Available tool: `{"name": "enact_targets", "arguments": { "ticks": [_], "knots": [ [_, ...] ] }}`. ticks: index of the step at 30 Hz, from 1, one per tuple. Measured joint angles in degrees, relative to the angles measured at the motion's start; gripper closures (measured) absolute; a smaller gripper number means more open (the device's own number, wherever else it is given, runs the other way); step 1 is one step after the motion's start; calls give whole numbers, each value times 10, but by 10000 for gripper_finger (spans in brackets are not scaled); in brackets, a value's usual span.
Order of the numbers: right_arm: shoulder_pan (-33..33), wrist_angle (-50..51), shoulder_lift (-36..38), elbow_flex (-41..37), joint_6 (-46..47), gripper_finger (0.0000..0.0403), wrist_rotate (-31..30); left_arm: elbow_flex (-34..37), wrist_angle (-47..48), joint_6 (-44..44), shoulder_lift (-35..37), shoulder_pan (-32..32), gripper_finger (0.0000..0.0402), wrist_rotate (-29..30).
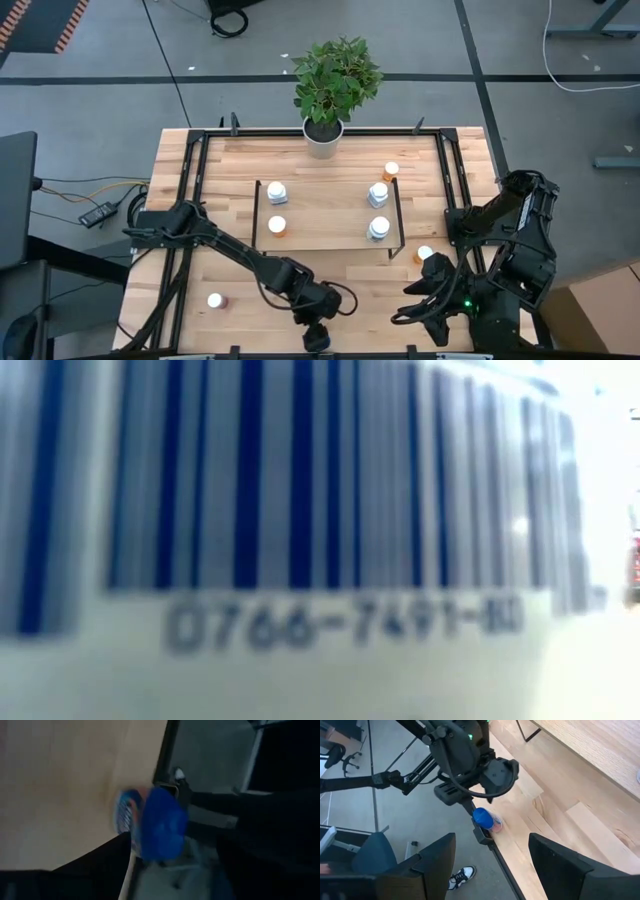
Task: Pick and place medicine bottles onto shelf by color
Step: Put the blue pill bottle on the shelf
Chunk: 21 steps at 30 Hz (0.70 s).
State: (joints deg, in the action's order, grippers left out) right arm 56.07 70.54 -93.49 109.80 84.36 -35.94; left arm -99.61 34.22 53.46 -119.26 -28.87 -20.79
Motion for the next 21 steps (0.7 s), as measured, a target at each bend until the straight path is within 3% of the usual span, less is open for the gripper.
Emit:
{"name": "enact_targets", "arguments": {
  "ticks": [3, 8, 13, 18, 21],
  "knots": [
    [0, 0, 0, 0, -2, 144, 0, 0, 3, -77, 0, -13, 104, 35],
    [0, 0, 0, 0, -2, 144, 1, 0, 10, -107, 0, -42, 104, 92],
    [0, 0, 0, 0, -2, 144, 2, -26, 21, -163, -2, -89, 104, 204],
    [0, 0, 0, 0, -2, 144, 2, -79, 60, -150, -2, -118, 104, 325],
    [0, 0, 0, 0, -6, 144, 2, -103, 72, -108, -1, -117, 104, 334]
  ]
}}
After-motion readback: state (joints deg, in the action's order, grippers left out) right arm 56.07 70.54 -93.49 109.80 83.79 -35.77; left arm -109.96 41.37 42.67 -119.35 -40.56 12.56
